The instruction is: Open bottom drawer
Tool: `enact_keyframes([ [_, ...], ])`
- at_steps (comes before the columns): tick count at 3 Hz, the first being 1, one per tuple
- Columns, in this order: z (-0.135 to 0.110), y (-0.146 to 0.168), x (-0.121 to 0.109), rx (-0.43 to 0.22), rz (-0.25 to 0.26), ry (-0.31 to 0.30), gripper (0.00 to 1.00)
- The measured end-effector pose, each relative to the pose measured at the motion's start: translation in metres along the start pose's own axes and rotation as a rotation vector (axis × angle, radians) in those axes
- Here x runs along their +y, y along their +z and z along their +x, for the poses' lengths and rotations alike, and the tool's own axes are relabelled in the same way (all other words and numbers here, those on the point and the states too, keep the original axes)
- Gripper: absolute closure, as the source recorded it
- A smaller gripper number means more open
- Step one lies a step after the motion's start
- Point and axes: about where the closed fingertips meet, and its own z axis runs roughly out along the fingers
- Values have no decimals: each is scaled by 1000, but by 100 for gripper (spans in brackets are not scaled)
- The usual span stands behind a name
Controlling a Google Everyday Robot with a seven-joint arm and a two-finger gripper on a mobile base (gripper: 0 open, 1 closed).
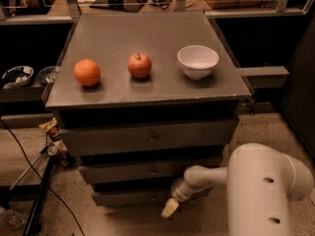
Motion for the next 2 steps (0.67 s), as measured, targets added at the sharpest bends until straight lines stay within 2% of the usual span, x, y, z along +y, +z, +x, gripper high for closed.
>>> enact_keyframes([
  [1,15,16,1,30,-33,16,0],
  [2,29,19,4,55,-59,19,27],
])
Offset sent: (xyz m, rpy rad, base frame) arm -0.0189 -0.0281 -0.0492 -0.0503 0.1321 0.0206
